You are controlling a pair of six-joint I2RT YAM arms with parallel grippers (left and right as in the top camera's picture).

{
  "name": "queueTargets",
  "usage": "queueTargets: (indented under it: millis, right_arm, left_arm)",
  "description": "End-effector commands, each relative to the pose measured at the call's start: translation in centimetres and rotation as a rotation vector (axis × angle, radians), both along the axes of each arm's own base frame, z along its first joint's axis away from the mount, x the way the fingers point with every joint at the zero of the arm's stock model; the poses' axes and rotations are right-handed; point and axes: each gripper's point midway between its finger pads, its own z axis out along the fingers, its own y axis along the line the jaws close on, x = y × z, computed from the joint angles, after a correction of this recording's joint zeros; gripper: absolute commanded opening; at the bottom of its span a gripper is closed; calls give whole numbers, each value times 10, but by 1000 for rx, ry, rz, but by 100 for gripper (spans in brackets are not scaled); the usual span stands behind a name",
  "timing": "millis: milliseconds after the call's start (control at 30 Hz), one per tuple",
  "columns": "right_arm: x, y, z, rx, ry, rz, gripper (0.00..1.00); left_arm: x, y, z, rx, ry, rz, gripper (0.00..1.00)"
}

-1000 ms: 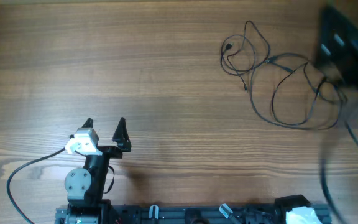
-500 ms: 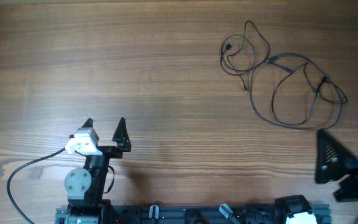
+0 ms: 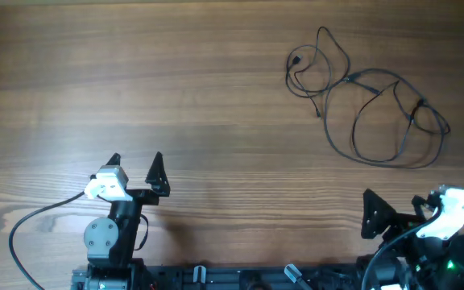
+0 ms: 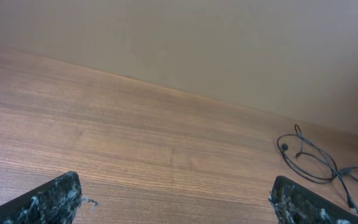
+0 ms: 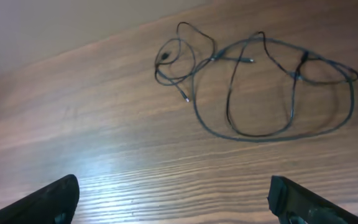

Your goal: Untangle cables

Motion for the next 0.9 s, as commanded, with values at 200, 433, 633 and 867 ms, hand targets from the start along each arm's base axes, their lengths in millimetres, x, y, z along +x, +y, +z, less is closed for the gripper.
queueTargets:
  millis: [200, 433, 633, 867]
  right_arm:
    - [0, -13, -2, 88, -251, -122, 100]
    - [41, -13, 4, 103, -444, -120, 100]
    - [70, -28, 13, 85, -633, -199, 100]
    - [83, -13, 24, -213, -846, -63, 100]
  left_arm:
    - [0, 3, -2, 23, 2, 11, 100]
    - [0, 3, -2, 23, 2, 11, 100]
    - [0, 3, -2, 23, 2, 11, 100]
    - [0, 3, -2, 23, 2, 11, 100]
